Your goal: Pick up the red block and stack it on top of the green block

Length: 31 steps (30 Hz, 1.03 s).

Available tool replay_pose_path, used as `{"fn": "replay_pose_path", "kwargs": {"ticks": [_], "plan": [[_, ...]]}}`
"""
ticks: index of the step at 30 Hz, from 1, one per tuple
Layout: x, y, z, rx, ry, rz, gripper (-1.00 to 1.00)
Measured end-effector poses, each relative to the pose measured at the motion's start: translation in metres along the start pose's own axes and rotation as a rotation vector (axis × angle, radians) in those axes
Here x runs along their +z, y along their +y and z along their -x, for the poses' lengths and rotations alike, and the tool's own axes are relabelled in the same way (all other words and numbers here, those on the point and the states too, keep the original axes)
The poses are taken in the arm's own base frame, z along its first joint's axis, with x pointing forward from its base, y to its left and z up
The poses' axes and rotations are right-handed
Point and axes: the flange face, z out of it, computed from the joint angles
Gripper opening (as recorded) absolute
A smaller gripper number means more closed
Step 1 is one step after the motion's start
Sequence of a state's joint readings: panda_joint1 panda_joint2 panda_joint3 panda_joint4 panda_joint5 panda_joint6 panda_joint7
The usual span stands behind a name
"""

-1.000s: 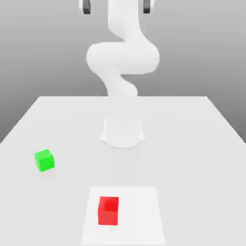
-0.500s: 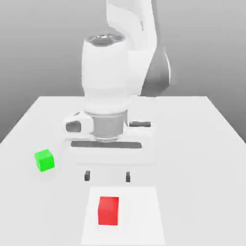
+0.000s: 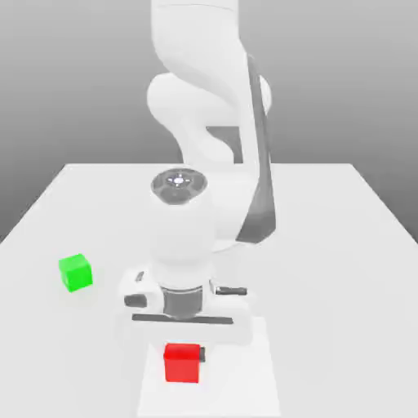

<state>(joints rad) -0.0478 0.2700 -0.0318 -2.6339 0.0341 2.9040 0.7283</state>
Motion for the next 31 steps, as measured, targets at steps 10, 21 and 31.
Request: {"fn": "replay_pose_path", "kwargs": {"ticks": [10,21,31], "plan": [[-0.075,0.139,-0.055,0.378,0.021,0.023,-1.00],[-0.084,0.333,-0.019,0.975,-0.001,-0.002,-1.00],[-0.027,0.326,-0.018,0.954,-0.002,-0.003,1.00]]}}
